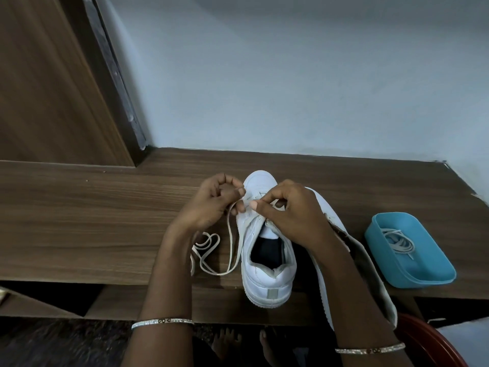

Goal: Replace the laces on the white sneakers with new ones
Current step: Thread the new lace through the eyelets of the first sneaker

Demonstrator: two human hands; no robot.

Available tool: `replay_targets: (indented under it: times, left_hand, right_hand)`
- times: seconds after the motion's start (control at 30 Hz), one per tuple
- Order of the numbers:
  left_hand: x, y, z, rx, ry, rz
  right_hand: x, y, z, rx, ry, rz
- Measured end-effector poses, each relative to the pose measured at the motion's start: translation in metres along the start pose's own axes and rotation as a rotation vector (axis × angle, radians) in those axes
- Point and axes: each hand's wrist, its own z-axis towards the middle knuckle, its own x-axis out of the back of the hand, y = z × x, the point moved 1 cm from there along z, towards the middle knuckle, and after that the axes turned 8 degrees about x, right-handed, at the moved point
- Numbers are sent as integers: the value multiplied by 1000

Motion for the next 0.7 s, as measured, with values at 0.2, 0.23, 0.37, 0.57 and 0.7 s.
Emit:
replay_targets:
  times: [0.2,0.23,0.37,0.57,0.7]
  left_hand:
    - [1,10,-5,-18,-90,-409]
    - [1,11,-5,-29,-98,-408]
    - [4,6,-2,-22,-6,-390]
    - [6,-11,13,121,283,-416]
    - [3,-20,14,218,383,-443]
  right_hand:
    - [-27,-13,1,-28,-6,73]
    - [-31,-16,0,-36,22,89]
    - [-29,-27,-1,-225,14,366]
    - [7,-17,3,-551,79,1076]
    - [34,5,-1,-637,244,1277]
